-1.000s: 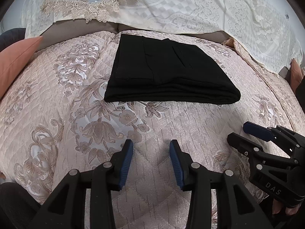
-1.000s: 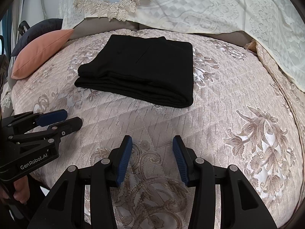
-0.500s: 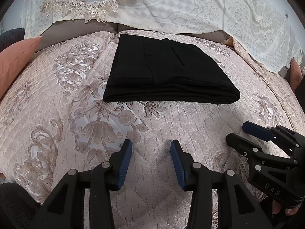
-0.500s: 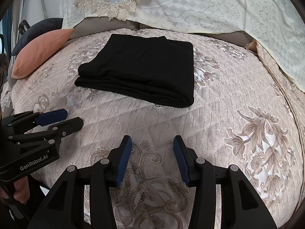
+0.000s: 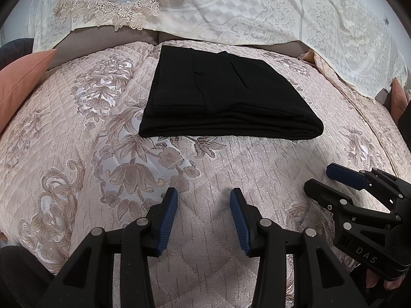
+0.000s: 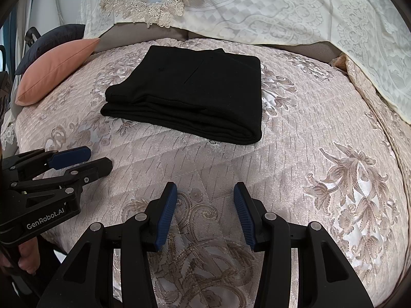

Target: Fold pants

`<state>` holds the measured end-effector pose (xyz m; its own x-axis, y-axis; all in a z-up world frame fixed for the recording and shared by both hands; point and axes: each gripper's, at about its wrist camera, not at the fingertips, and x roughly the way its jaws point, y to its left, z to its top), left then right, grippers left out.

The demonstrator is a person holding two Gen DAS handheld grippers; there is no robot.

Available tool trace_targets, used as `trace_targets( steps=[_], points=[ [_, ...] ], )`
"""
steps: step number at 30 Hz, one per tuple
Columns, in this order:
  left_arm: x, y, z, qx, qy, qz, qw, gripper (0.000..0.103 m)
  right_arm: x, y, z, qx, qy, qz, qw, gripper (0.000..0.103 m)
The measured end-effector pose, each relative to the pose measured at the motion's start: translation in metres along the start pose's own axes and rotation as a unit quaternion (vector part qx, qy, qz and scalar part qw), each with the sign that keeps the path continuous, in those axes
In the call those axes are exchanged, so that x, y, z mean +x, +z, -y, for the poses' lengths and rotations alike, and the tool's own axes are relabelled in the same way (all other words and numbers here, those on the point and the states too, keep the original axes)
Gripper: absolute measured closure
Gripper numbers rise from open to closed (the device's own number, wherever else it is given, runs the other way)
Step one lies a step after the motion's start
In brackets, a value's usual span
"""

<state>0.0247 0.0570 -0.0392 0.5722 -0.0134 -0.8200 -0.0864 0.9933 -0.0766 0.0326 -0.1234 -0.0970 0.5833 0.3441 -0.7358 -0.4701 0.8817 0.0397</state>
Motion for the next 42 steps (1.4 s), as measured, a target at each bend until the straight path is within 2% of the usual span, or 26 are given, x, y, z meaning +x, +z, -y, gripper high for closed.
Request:
trace_targets(
  steps=[26, 42],
  points=[
    [0.0008, -0.0002, 0.0008, -0.001, -0.002, -0.001, 1.0000, 0.056, 0.0020, -0.0007, -0.0021, -0.004, -0.001, -0.001, 1.000, 0.055],
    [0.0011, 0.0003, -0.0015, -0.006, -0.017, -0.005, 0.9998, 0.049, 0.0025, -0.0014, -0.0039, -0.006, -0.002, -0.002, 1.000, 0.054]
  ],
)
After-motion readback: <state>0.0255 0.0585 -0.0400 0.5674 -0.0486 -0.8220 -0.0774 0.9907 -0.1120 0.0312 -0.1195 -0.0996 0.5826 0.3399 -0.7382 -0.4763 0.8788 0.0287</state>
